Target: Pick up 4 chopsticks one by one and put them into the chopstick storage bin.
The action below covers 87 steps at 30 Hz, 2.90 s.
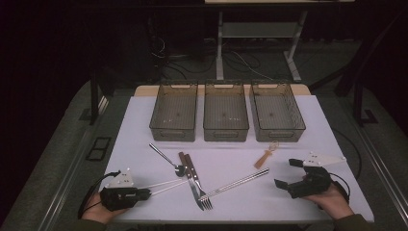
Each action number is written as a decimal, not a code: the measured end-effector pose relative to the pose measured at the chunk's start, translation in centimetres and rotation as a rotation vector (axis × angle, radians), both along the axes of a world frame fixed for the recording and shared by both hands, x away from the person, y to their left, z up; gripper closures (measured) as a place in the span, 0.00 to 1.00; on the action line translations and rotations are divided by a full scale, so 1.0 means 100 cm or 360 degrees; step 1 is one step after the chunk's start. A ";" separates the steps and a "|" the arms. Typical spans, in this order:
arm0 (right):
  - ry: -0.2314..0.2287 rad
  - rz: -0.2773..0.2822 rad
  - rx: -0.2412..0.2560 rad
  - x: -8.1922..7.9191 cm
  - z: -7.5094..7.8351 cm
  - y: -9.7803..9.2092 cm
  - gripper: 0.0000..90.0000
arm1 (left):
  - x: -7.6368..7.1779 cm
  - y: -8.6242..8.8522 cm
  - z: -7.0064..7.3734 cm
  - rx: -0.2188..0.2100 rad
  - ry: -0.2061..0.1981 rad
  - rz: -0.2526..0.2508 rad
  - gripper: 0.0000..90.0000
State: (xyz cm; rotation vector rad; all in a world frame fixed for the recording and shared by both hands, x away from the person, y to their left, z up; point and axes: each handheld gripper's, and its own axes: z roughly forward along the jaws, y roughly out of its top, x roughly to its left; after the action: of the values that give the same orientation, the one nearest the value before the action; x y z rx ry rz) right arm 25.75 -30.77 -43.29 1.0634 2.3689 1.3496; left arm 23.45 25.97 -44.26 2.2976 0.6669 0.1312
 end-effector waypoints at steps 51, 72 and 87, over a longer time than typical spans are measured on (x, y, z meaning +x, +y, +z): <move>0.0001 -0.0002 0.0003 0.000 0.000 0.000 0.01 | 0.003 -0.012 0.044 -0.0236 -0.0087 0.0065 0.94; 0.0005 -0.0004 0.0002 0.001 -0.001 0.000 0.01 | 0.039 -0.048 0.082 -0.0385 -0.0227 0.0153 0.94; -0.0002 0.0009 0.0015 0.001 -0.001 0.000 0.01 | 0.074 -0.065 0.087 -0.0439 -0.0248 0.0288 0.94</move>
State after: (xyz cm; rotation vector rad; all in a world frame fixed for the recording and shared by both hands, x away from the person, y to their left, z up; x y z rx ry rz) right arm 25.87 -30.75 -43.39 1.0591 2.3690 1.3644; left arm 30.83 19.47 -35.60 1.9401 0.7610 0.2822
